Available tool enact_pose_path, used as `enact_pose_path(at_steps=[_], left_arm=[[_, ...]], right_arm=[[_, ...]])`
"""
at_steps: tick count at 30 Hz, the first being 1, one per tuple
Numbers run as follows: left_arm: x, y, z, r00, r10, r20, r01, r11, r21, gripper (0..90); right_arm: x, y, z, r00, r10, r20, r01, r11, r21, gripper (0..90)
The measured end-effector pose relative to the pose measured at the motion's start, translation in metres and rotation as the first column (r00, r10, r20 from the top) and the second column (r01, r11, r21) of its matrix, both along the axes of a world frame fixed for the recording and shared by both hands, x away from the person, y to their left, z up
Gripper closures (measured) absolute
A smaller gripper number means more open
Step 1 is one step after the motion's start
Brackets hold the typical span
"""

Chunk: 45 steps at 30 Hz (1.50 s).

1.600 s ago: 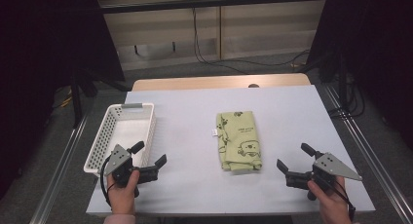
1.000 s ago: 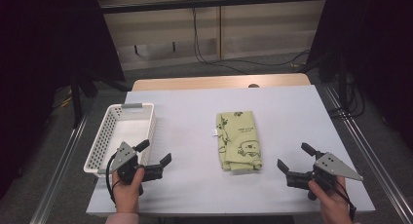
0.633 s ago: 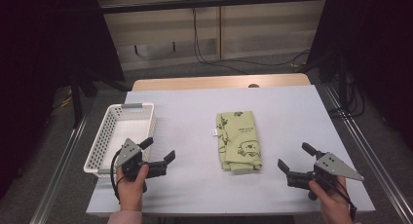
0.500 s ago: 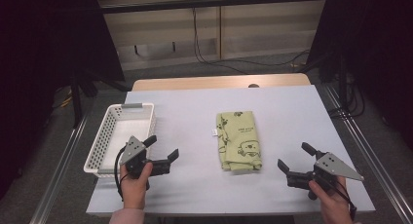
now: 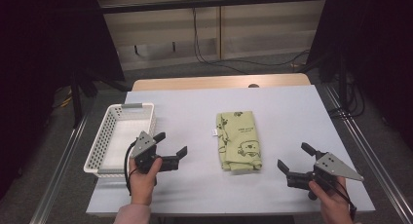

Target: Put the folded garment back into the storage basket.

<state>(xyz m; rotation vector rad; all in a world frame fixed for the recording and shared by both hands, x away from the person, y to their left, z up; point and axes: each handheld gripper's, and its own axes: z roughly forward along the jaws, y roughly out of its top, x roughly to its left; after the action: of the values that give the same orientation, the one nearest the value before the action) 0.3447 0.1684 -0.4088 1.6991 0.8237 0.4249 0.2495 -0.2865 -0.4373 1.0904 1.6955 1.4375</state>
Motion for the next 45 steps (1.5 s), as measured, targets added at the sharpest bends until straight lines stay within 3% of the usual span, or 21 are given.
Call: enact_pose_path(at_steps=[8,11,14,16,20,24,25,26,27,28,30,31,33,35,40,45], left_arm=[[0.008,-0.015,0.000,0.9993,-0.037,-0.007,0.037,0.9990,0.023,2.1],[0.011,-0.022,-0.001,0.9990,-0.040,-0.020,0.040,0.9991,0.009,2.2],[0.014,-0.027,0.000,0.9985,-0.050,-0.022,0.051,0.9978,0.043,2.3],[0.015,-0.031,-0.001,0.9978,-0.060,-0.028,0.061,0.9979,0.023,2.4],[0.018,-0.036,-0.001,0.9969,-0.069,-0.038,0.071,0.9971,0.030,2.5],[0.022,-0.043,0.000,0.9958,-0.080,-0.045,0.082,0.9958,0.042,2.5],[0.023,-0.046,0.000,0.9952,-0.087,-0.043,0.089,0.9951,0.043,2.5],[0.024,-0.048,-0.001,0.9943,-0.097,-0.044,0.099,0.9940,0.046,2.5],[0.025,-0.052,0.000,0.9937,-0.096,-0.057,0.100,0.9932,0.060,2.5],[0.025,-0.052,0.000,0.9937,-0.096,-0.057,0.100,0.9932,0.060,2.6],[0.027,-0.056,-0.002,0.9934,-0.099,-0.058,0.102,0.9935,0.051,2.6],[0.030,-0.060,-0.004,0.9924,-0.098,-0.074,0.103,0.9927,0.063,2.6],[0.032,-0.064,-0.004,0.9905,-0.100,-0.094,0.108,0.9907,0.083,2.7],[0.032,-0.067,-0.004,0.9891,-0.107,-0.101,0.115,0.9903,0.077,2.8],[0.037,-0.076,-0.007,0.9857,-0.122,-0.117,0.135,0.9843,0.114,2.9],[0.043,-0.084,-0.010,0.9842,-0.123,-0.128,0.137,0.9847,0.108,3.1]], right_arm=[[0.001,0.002,0.000,1.0000,0.005,0.001,-0.005,1.000,-0.009,0.6],[0.001,0.000,0.001,1.0000,-0.002,-0.001,0.002,1.000,-0.002,0.6],[0.001,0.000,0.000,1.0000,0.001,-0.001,-0.001,1.000,-0.003,0.6],[0.001,0.000,0.000,1.0000,0.002,0.000,-0.002,1.000,-0.005,0.6],[0.001,-0.001,0.000,1.0000,0.004,-0.002,-0.004,1.000,-0.002,0.6],[0.001,-0.001,0.000,0.9997,-0.021,-0.010,0.021,0.999,0.038,0.6],[0.001,-0.005,-0.001,1.0000,0.001,-0.004,-0.001,1.000,0.000,0.6],[0.001,-0.005,-0.001,1.0000,0.001,-0.004,-0.001,1.000,0.000,0.6],[0.001,-0.001,0.000,0.9994,-0.031,-0.014,0.032,0.998,0.045,0.6],[0.001,-0.001,0.000,0.9994,-0.031,-0.014,0.032,0.998,0.045,0.6],[0.001,-0.001,0.001,0.9995,-0.030,-0.014,0.030,0.999,0.041,0.6],[0.000,-0.003,0.000,0.9999,-0.011,-0.001,0.011,1.000,0.009,0.6],[0.001,-0.003,0.000,1.0000,-0.005,-0.005,0.005,1.000,0.005,0.6],[0.001,-0.004,0.000,1.0000,-0.006,-0.001,0.006,1.000,-0.014,0.6],[0.001,-0.002,0.000,1.0000,-0.005,-0.005,0.005,1.000,0.001,0.6],[0.001,-0.001,0.000,0.9999,-0.014,-0.003,0.014,1.000,-0.006,0.6]])
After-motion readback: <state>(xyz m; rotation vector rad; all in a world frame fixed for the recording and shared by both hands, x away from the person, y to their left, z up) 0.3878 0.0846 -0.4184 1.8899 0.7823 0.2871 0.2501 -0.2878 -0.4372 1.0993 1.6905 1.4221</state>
